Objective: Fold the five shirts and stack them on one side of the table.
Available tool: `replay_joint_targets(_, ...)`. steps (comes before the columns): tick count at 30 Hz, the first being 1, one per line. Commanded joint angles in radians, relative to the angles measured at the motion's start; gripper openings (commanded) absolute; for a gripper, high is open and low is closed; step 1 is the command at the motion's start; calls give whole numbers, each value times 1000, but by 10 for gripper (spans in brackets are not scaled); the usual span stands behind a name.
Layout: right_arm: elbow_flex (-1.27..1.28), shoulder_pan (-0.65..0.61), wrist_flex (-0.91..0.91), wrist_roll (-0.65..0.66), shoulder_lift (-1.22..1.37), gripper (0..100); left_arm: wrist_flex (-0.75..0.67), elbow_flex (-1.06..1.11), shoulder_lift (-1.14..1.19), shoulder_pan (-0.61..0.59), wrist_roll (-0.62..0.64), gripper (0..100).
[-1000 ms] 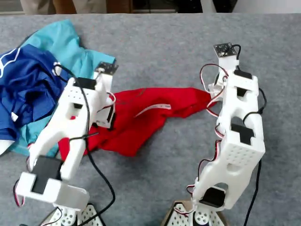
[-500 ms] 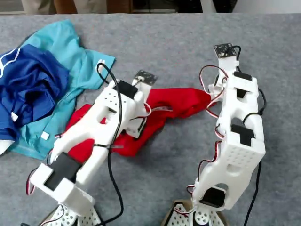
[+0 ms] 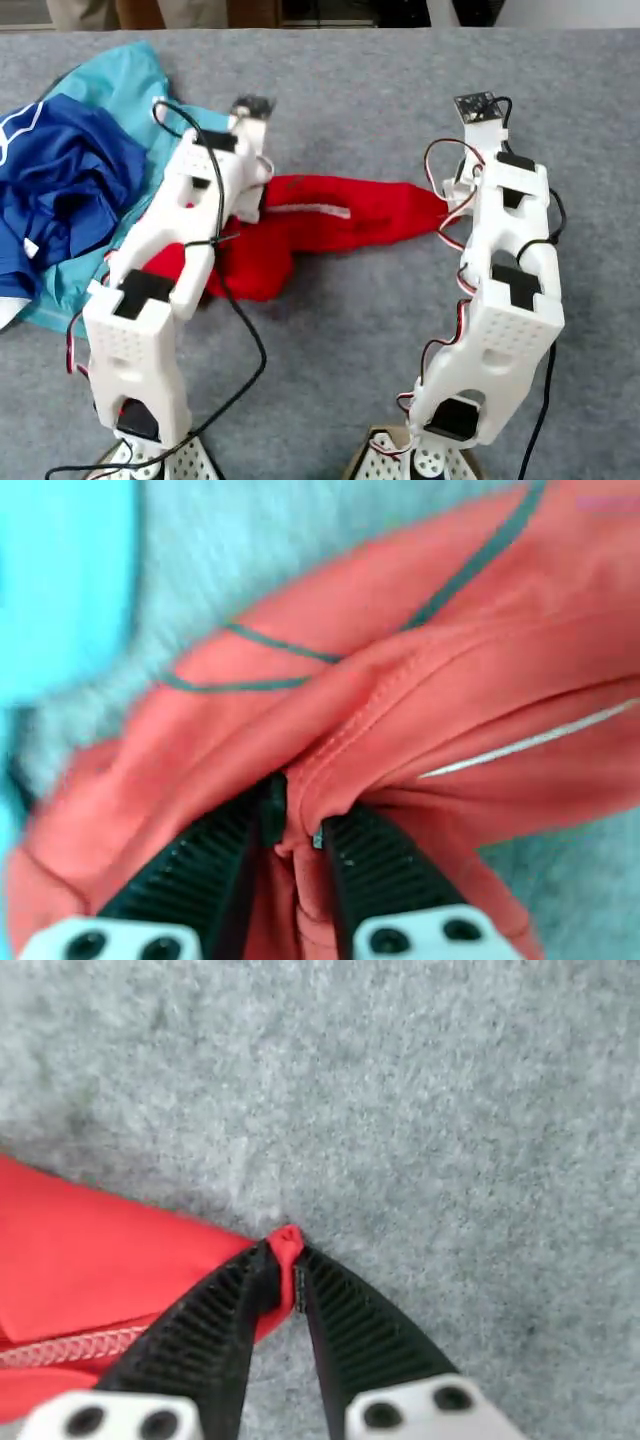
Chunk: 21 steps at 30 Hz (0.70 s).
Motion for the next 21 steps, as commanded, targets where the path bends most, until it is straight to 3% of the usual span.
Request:
replay_joint_targets(1, -5, 19, -20, -5, -53, 1, 55, -252, 12, -23, -2, 19)
replay_joint_targets(12, -7, 19, -32, -6, -53, 1, 71, -730, 214, -18, 0, 21)
replay_joint_targets(17, -7, 19, -34, -6, -53, 1, 267, -891, 243, 71, 0, 36)
replay_joint_targets(21, -7, 19, -34, -5, -53, 1, 463, -979, 245, 150, -8, 220)
